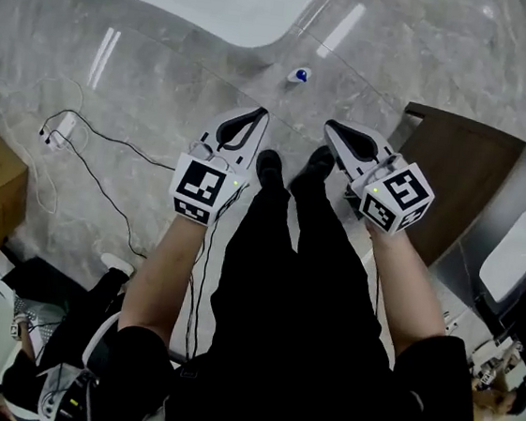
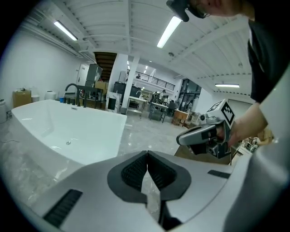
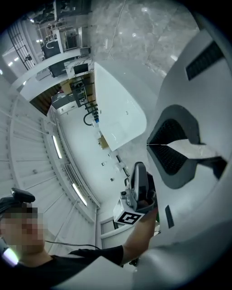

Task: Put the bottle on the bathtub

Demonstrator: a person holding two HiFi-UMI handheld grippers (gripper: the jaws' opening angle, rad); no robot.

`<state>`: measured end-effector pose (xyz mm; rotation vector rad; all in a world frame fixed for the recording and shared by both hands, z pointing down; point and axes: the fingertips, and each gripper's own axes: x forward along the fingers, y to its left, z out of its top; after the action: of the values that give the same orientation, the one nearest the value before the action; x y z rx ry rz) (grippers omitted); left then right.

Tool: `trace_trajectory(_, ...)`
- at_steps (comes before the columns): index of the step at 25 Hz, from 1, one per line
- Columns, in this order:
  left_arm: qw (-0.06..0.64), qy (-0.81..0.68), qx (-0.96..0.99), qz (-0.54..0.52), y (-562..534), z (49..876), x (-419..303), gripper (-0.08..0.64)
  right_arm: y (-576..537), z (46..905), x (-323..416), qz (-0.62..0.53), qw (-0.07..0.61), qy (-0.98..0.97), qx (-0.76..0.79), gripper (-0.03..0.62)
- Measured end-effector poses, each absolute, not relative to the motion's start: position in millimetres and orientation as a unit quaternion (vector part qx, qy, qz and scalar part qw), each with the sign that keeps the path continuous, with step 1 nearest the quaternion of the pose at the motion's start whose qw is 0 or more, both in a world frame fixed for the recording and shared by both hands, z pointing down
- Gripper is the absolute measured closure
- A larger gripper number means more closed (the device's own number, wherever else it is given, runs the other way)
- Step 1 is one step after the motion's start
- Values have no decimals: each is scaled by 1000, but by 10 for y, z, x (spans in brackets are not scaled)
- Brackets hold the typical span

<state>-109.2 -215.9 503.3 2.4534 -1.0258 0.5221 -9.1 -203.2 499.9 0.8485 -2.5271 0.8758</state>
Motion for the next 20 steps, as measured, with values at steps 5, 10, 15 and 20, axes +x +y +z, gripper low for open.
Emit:
trace_trajectory(5, 213, -403, 875, 166, -1974, 4267, -1436, 543, -1816, 4340, -379, 293, 173, -897, 283, 563)
trace_trajectory(10, 215, -424, 869, 137, -1721, 3619, -1625, 543, -1519, 3739, -460, 283, 155, -905, 277, 563)
trace_trajectory(15, 198, -426, 873, 131, -1485, 3070, -1430, 543, -1320, 3238, -248, 270, 136, -909, 286, 563)
trace_trajectory(20, 170, -457, 864, 127, -1314, 2618, -1169, 543, -1148, 2936, 114, 272, 111, -912, 285, 563)
